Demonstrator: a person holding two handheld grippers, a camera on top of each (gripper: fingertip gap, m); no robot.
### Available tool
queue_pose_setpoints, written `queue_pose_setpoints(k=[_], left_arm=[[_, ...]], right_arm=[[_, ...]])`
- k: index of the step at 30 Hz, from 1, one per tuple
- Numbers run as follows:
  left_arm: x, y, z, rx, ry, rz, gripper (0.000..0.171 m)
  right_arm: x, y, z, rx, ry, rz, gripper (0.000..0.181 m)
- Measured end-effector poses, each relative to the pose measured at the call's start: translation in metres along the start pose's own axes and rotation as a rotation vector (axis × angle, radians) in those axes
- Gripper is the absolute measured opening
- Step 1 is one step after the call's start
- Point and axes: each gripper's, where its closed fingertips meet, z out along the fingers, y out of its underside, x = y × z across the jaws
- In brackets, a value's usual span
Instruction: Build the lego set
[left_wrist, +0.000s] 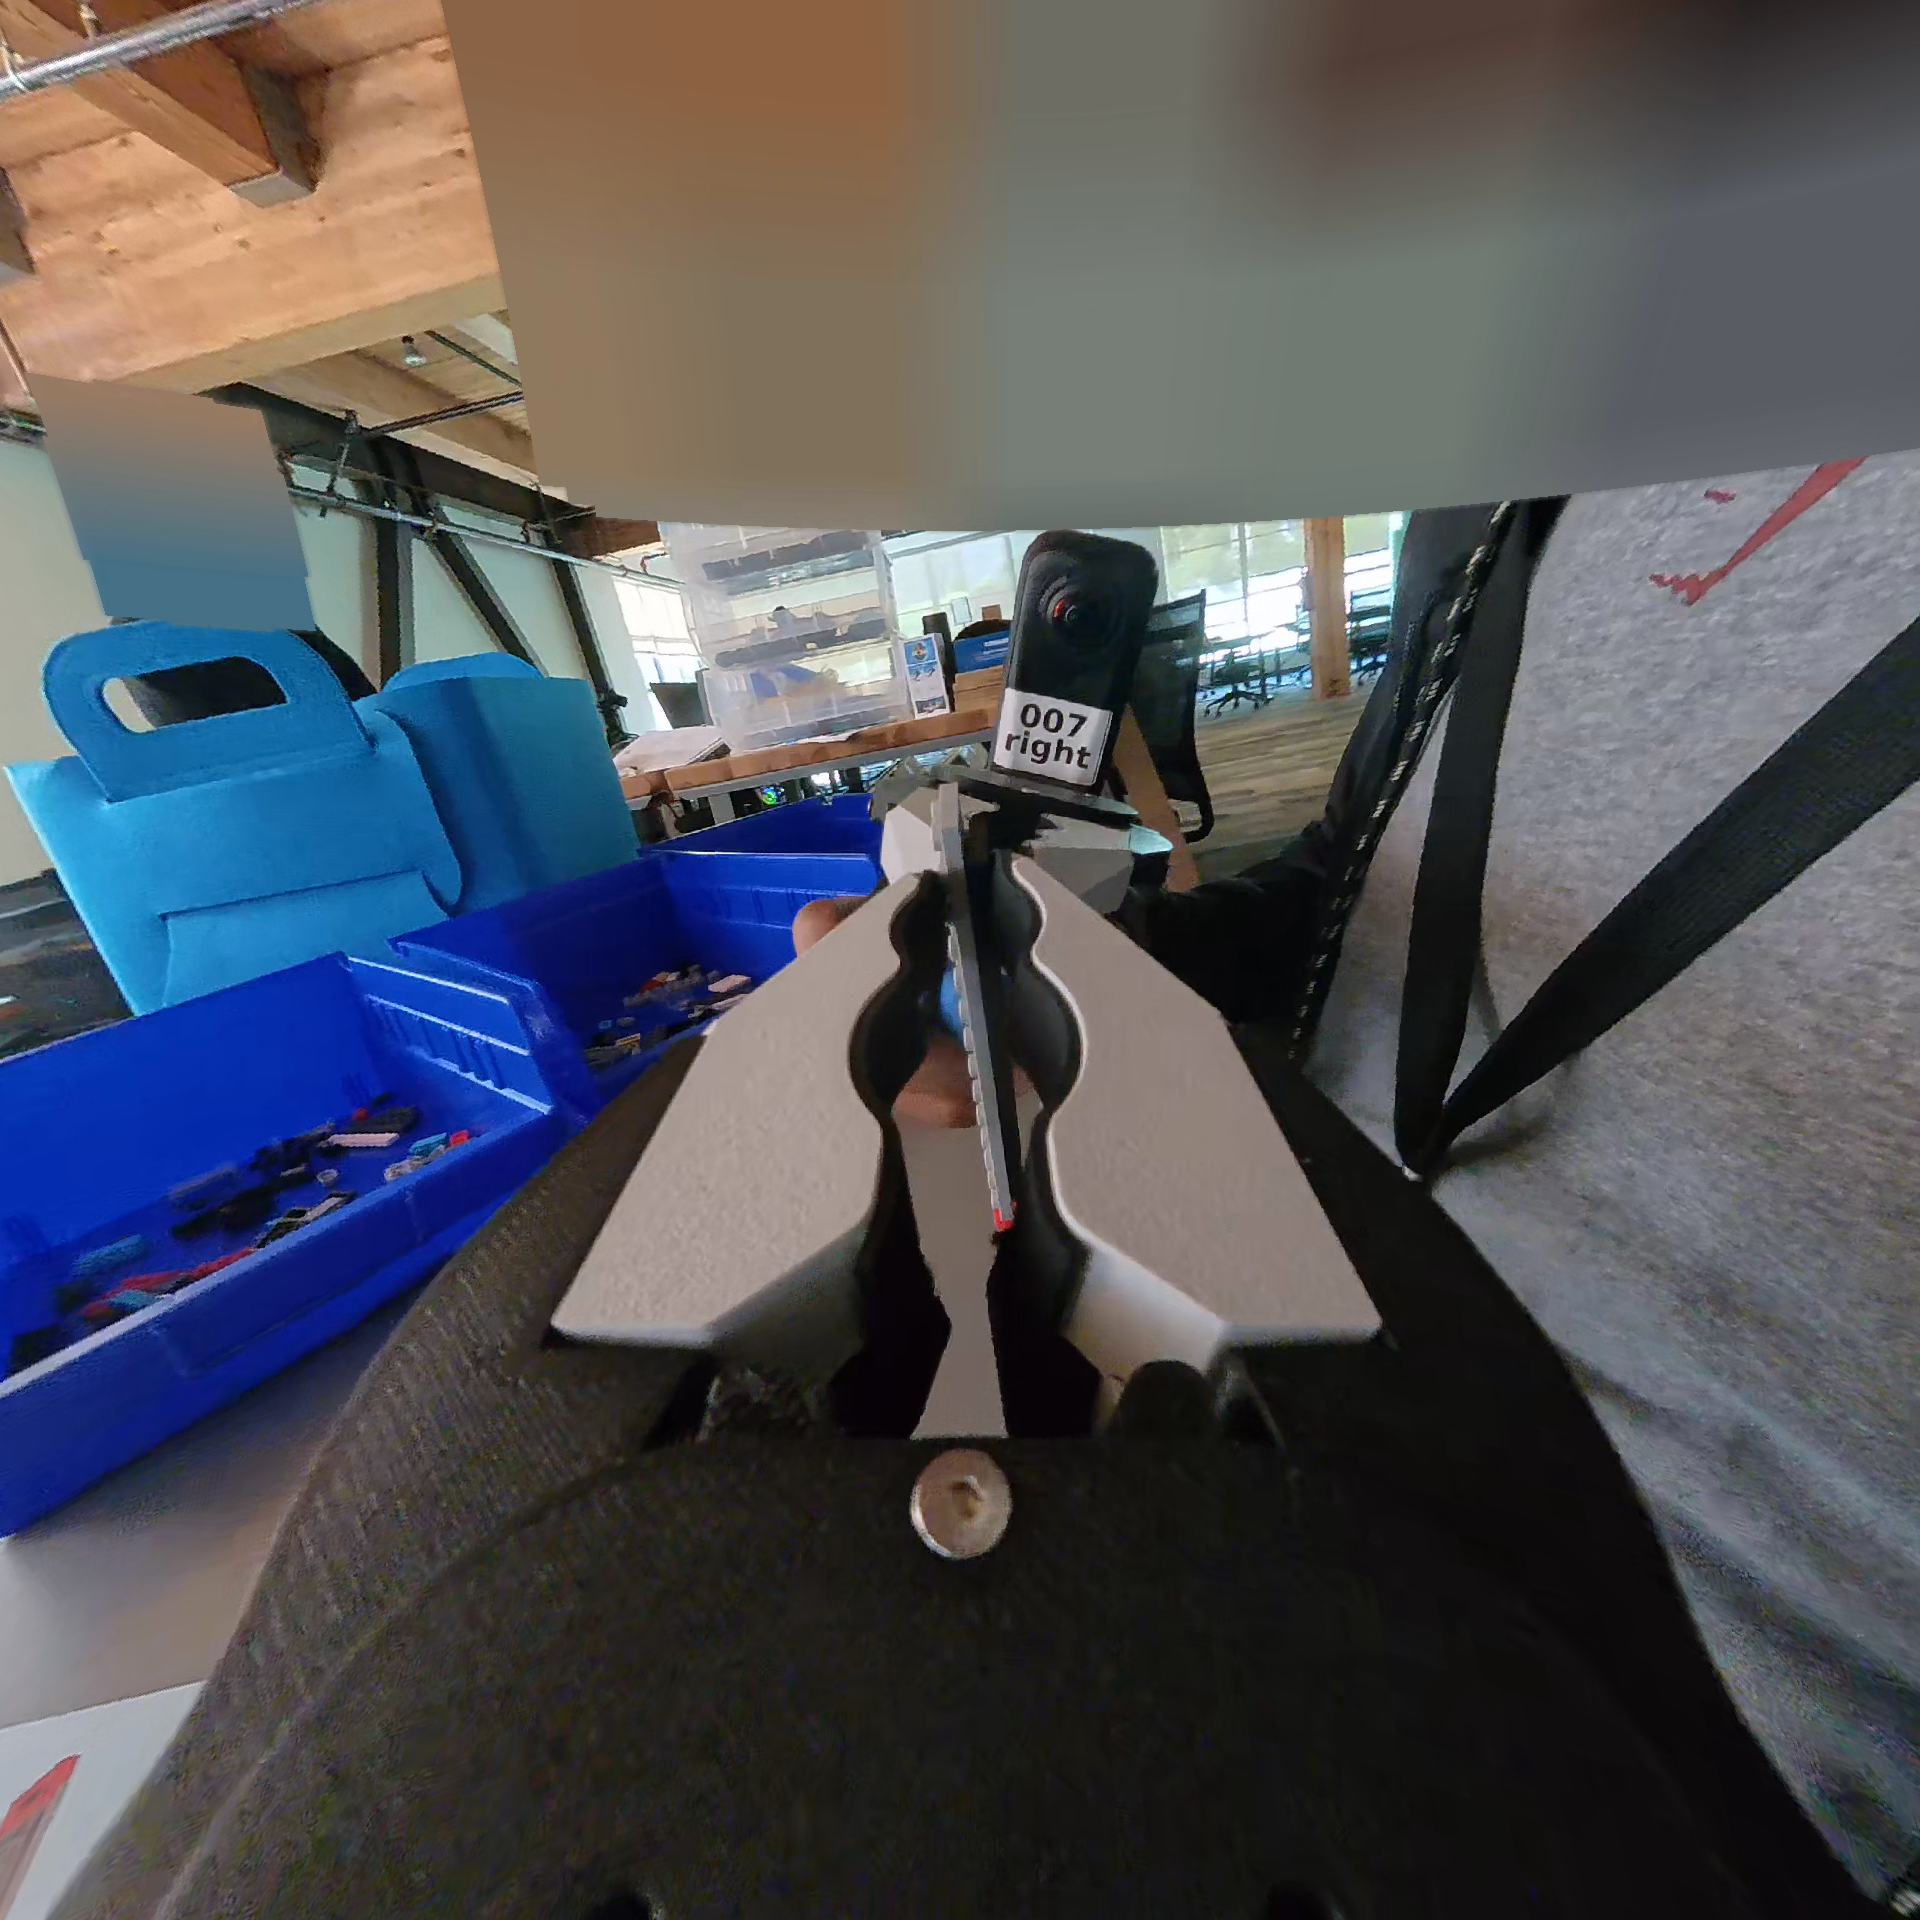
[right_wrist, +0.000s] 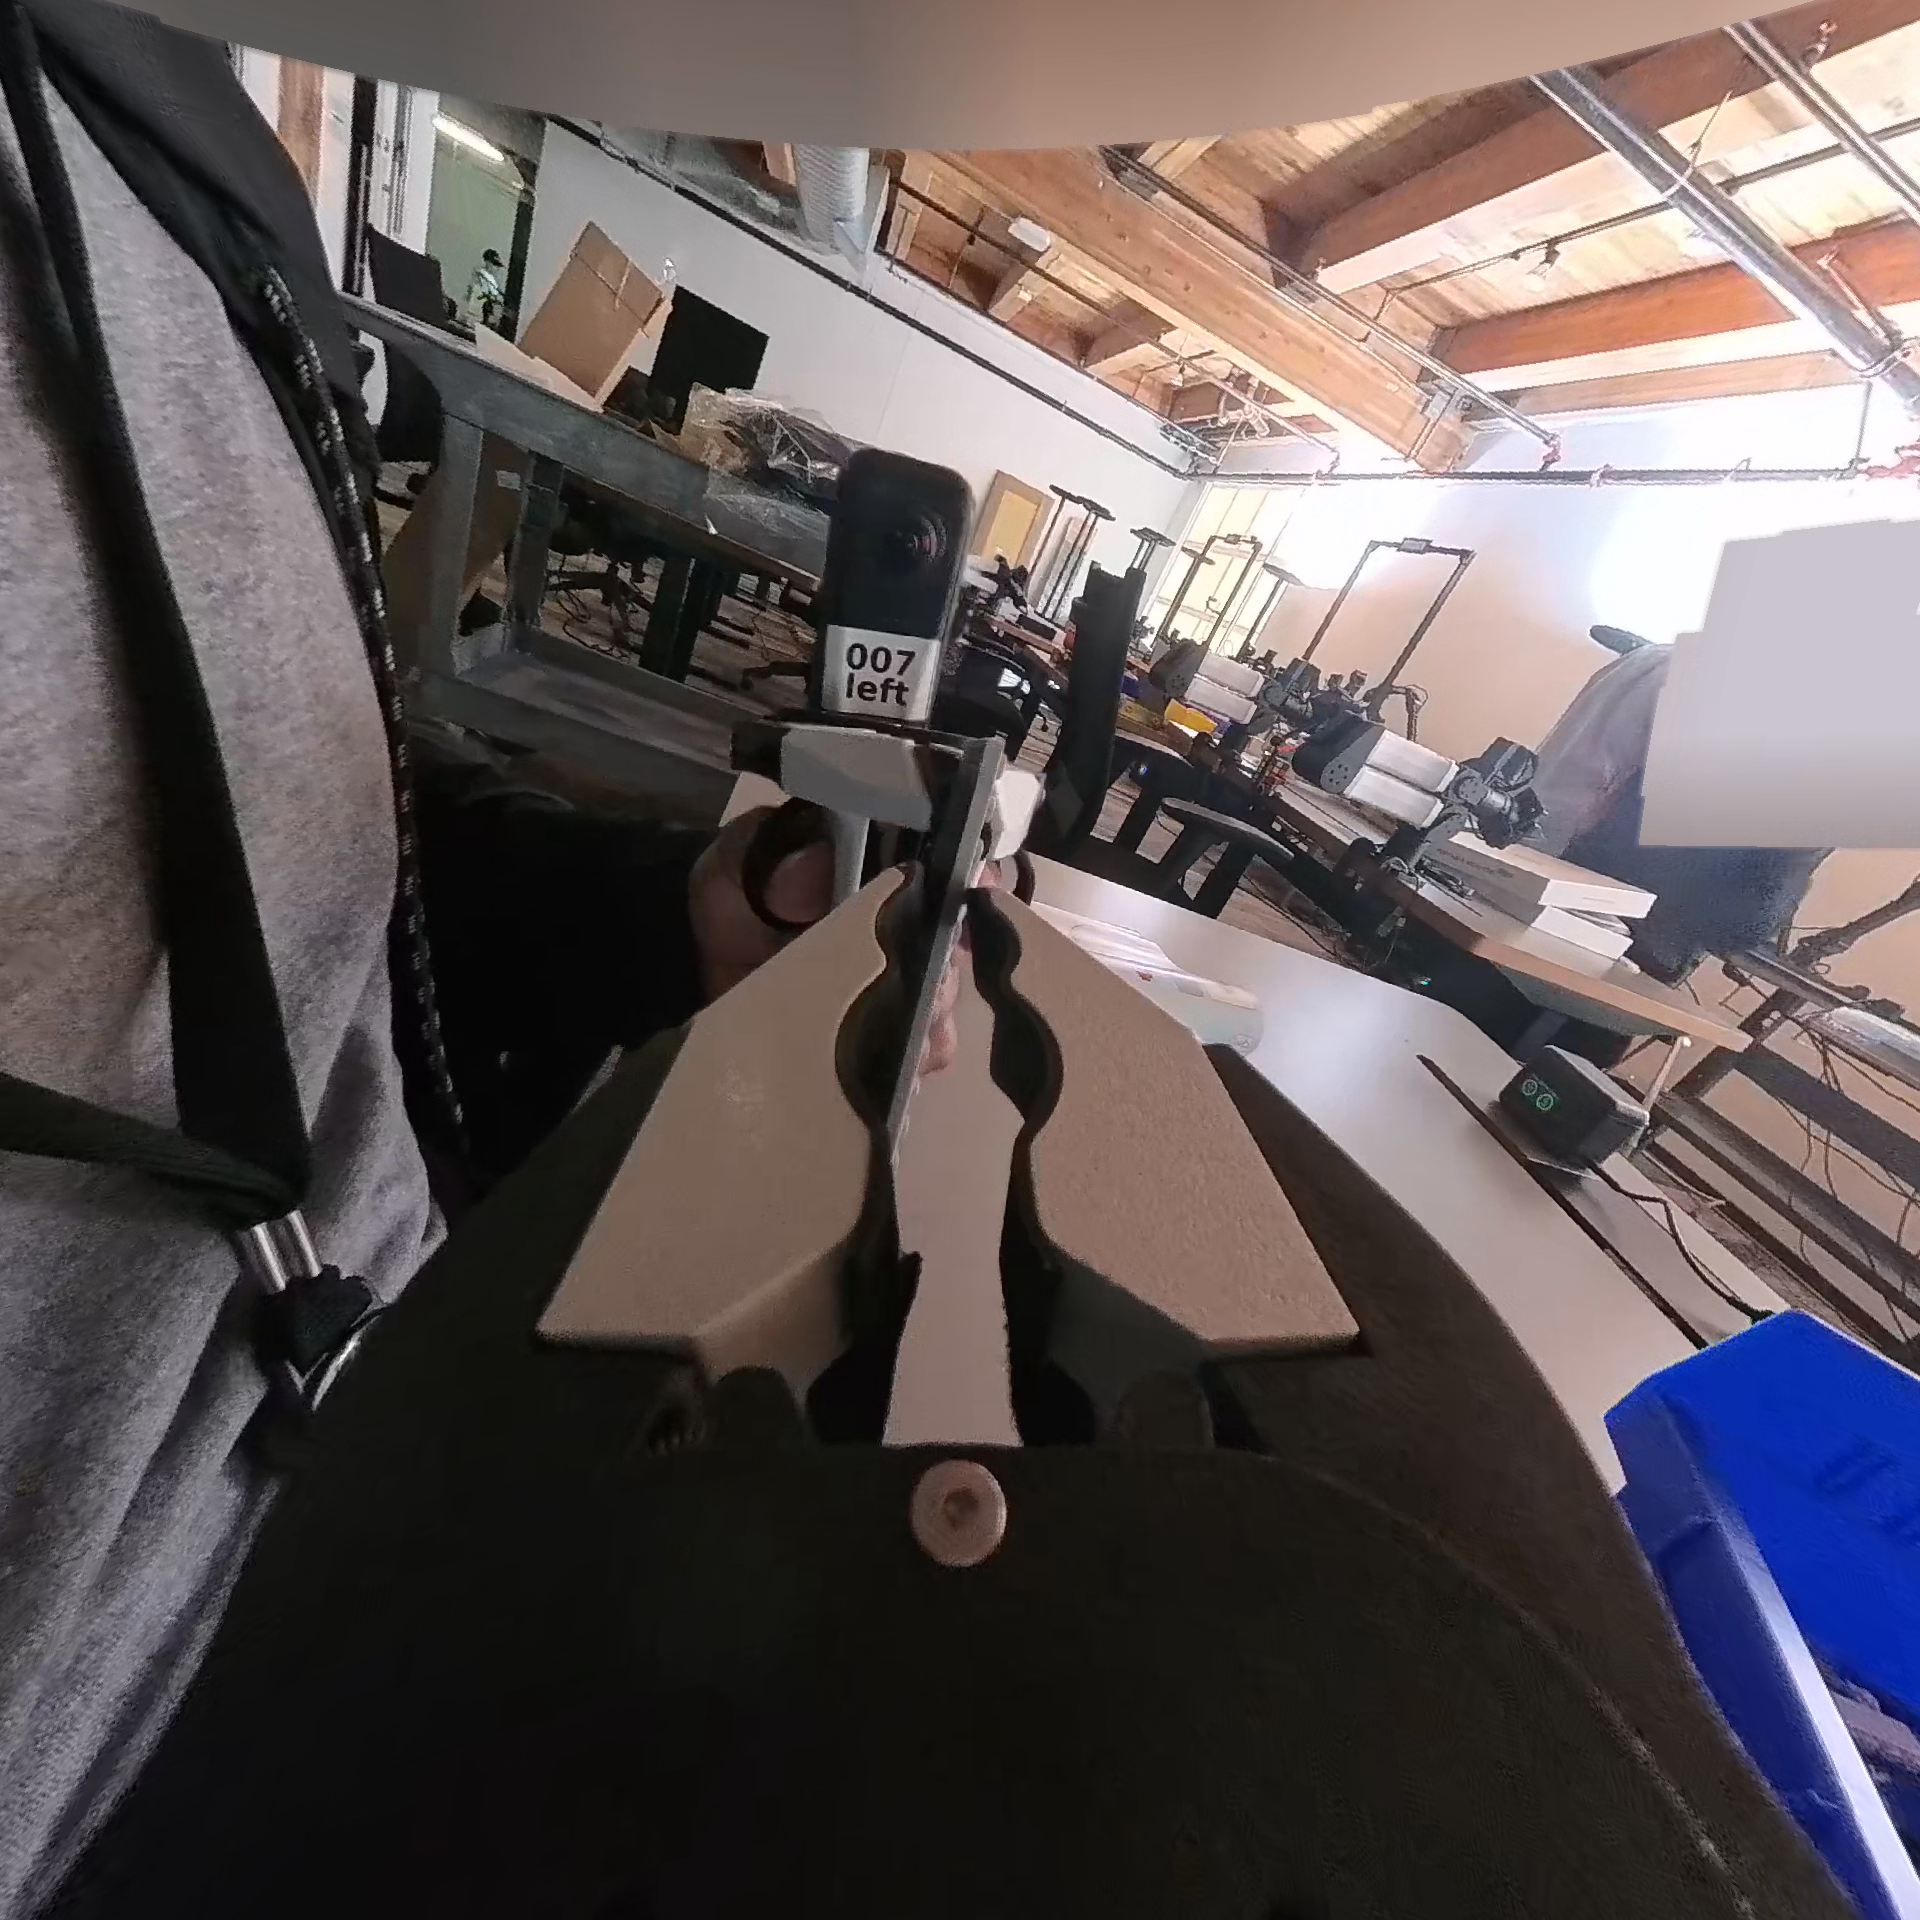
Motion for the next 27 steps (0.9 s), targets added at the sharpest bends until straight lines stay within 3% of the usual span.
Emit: queue_pose_setpoints(k=[12, 27], left_arm=[[0.004, 0.0, -0.003, 0.055, 0.007, 0.047, 0.009], [0.008, 0.008, 0.0, 0.007, 0.023, 0.07, 0.009]], right_arm=[[-0.001, -0.011, 0.001, 0.011, -0.04, 0.045, 0.011], [-0.006, -0.014, -0.002, 0.014, -0.078, 0.073, 0.012]])
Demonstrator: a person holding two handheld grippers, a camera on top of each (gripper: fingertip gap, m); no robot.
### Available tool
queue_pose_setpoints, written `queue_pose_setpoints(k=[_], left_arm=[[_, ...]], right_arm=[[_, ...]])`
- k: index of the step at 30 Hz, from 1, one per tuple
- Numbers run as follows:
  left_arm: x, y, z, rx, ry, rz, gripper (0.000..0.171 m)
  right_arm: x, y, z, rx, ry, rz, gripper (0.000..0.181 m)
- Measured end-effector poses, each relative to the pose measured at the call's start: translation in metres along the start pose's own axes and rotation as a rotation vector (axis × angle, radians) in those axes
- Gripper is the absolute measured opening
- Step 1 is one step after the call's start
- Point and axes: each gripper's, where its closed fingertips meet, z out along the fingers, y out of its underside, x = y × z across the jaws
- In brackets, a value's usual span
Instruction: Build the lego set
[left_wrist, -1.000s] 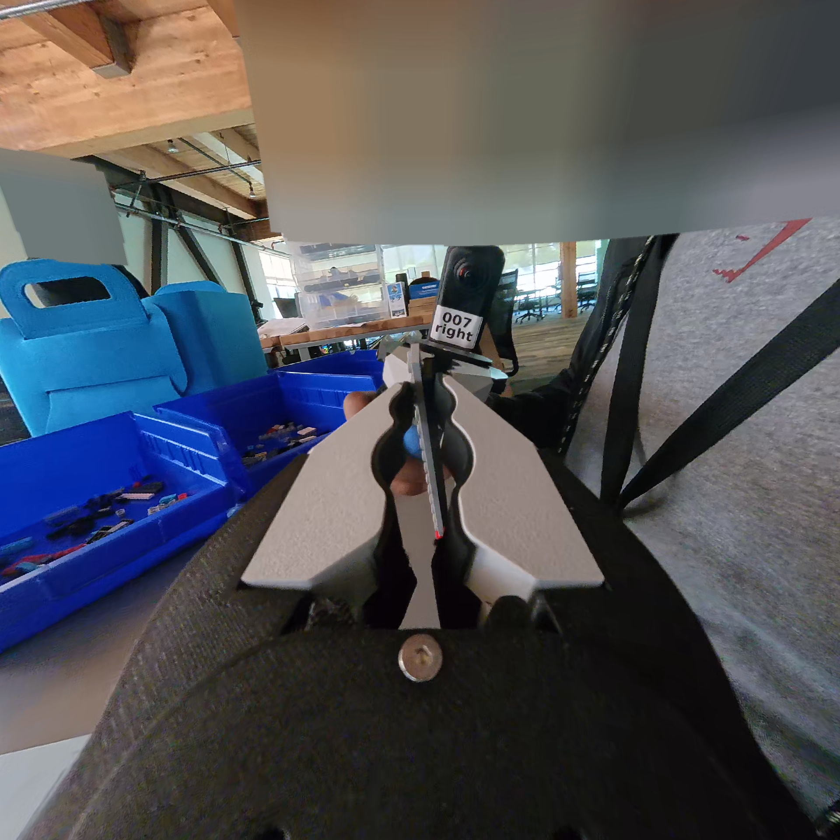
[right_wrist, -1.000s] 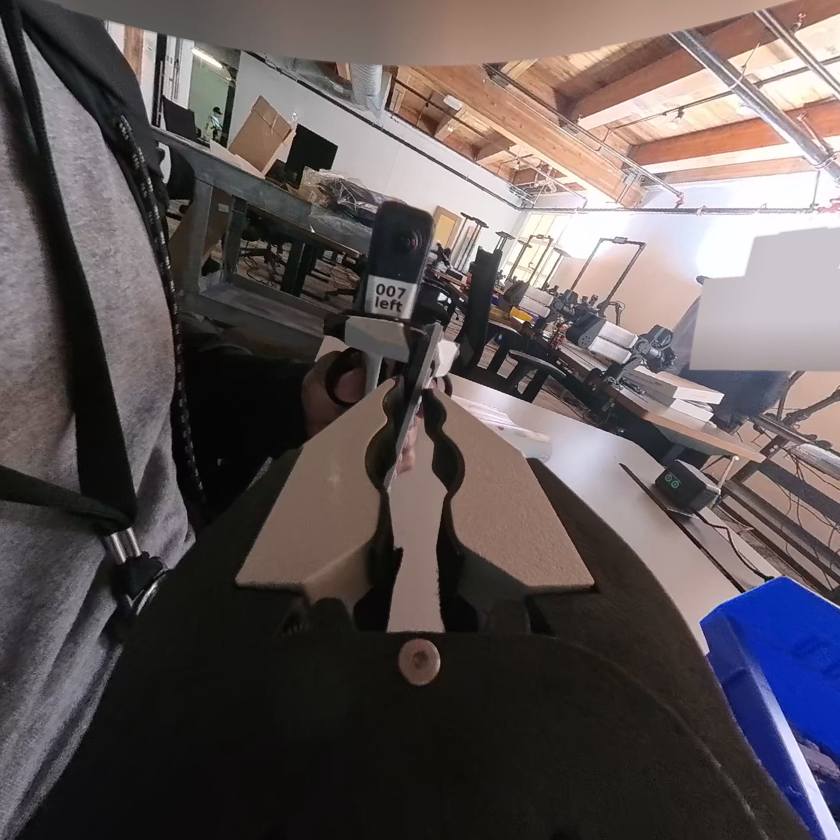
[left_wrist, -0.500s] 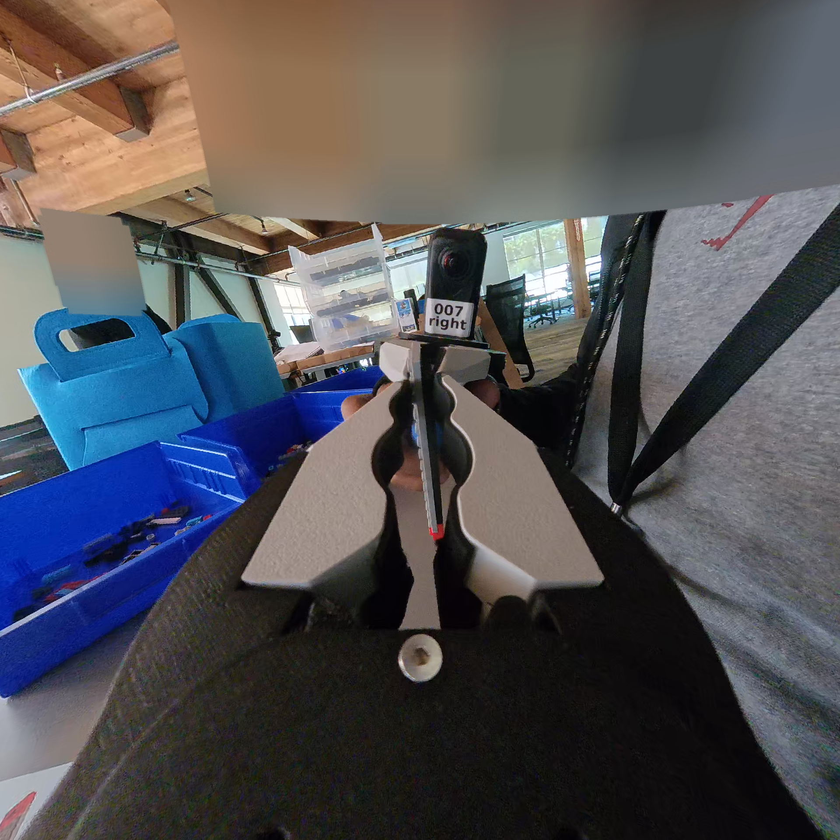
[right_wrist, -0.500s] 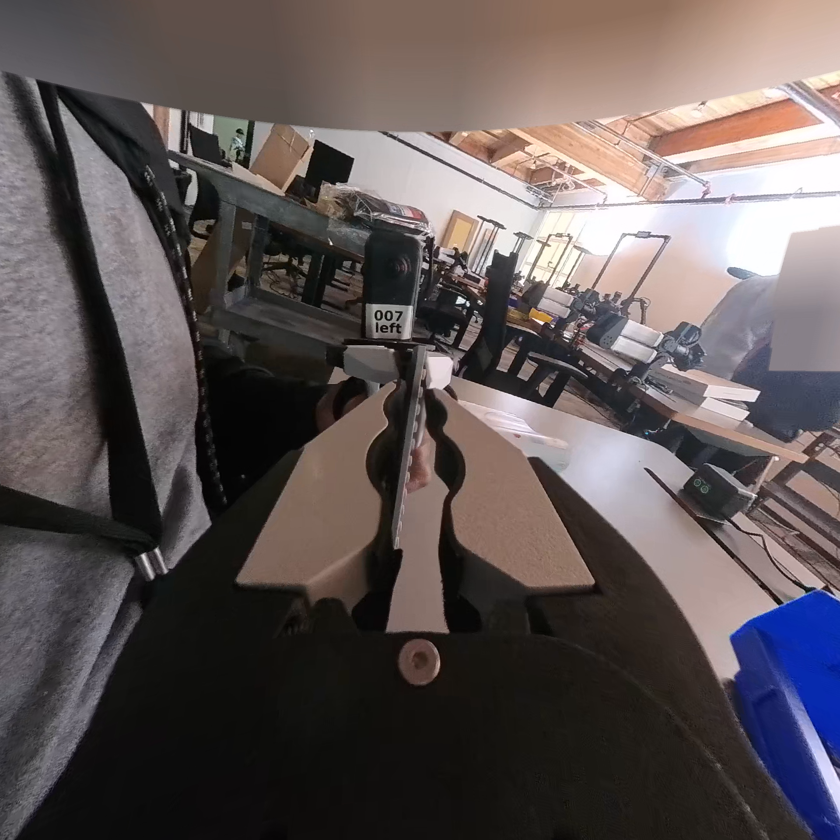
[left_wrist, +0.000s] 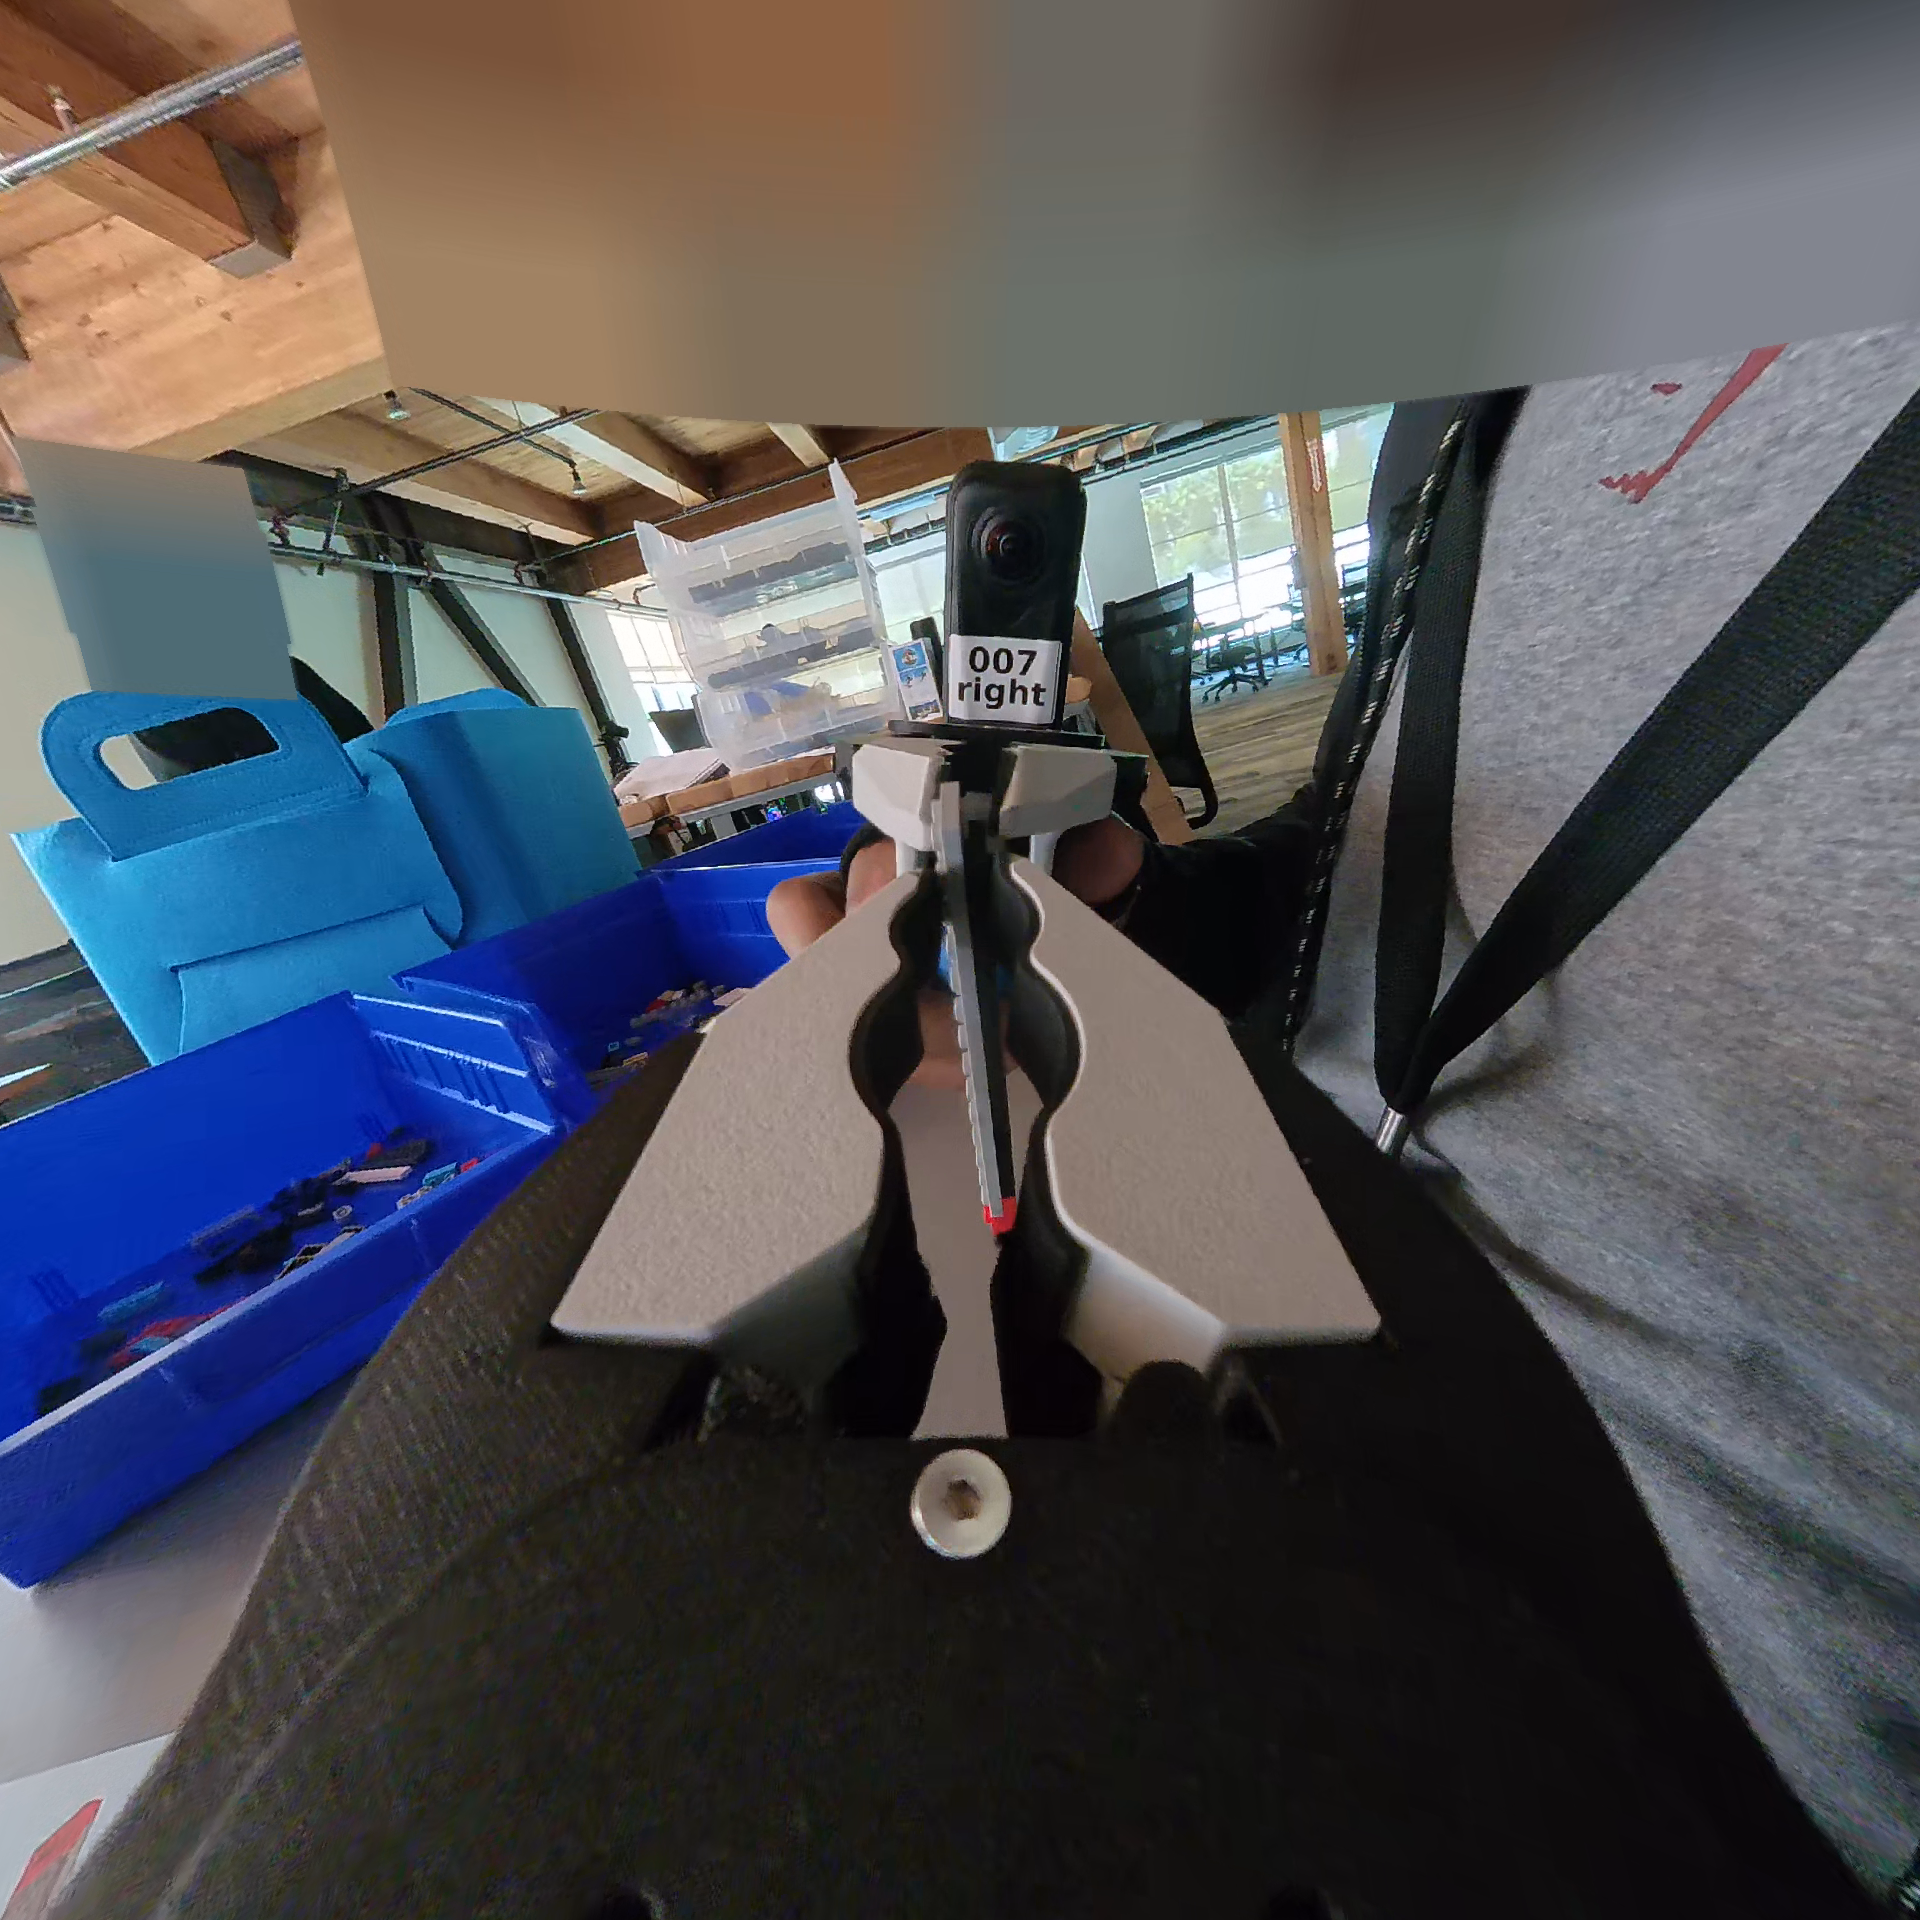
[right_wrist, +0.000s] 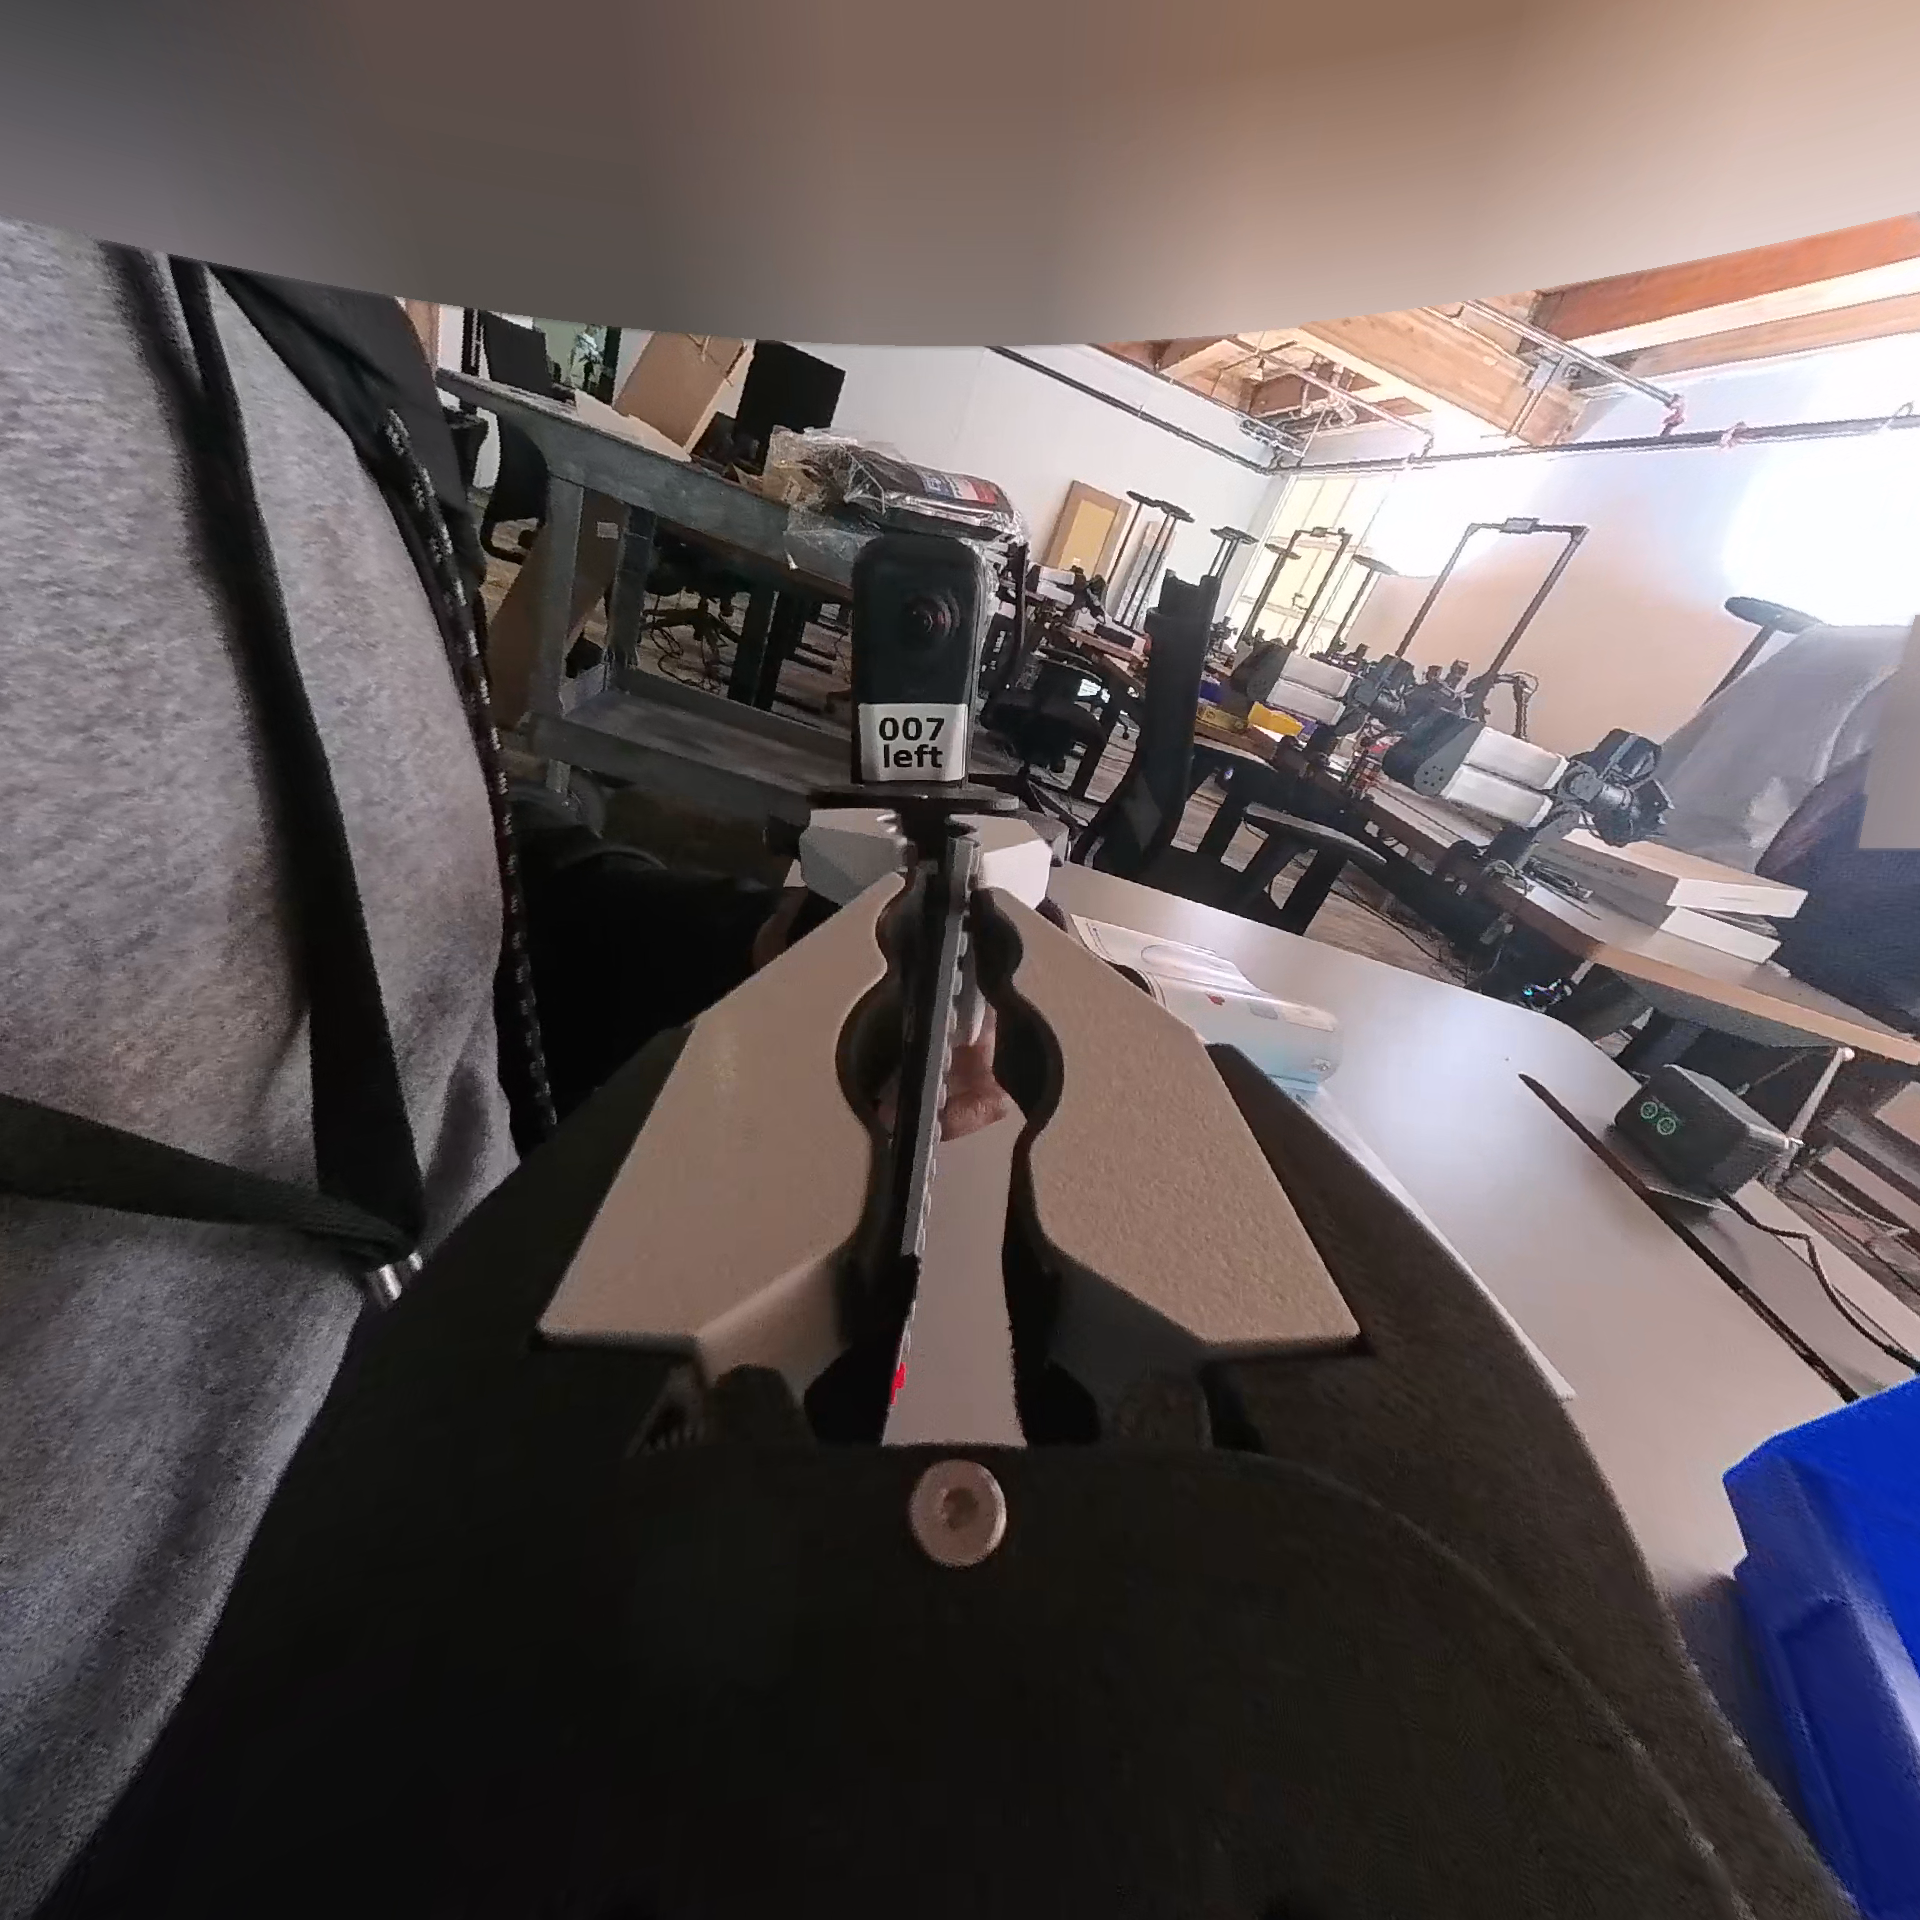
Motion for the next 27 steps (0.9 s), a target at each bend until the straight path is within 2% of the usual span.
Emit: queue_pose_setpoints(k=[15, 27], left_arm=[[0.0029, 0.0024, 0.0012, -0.025, 0.009, 0.012, 0.009], [0.007, 0.0079, 0.0035, -0.114, 0.024, 0.042, 0.009]], right_arm=[[-0.0026, 0.0009, -0.0032, -0.001, -0.019, 0.003, 0.015], [-0.0065, 0.0064, -0.0056, -0.022, -0.048, -0.01, 0.011]])
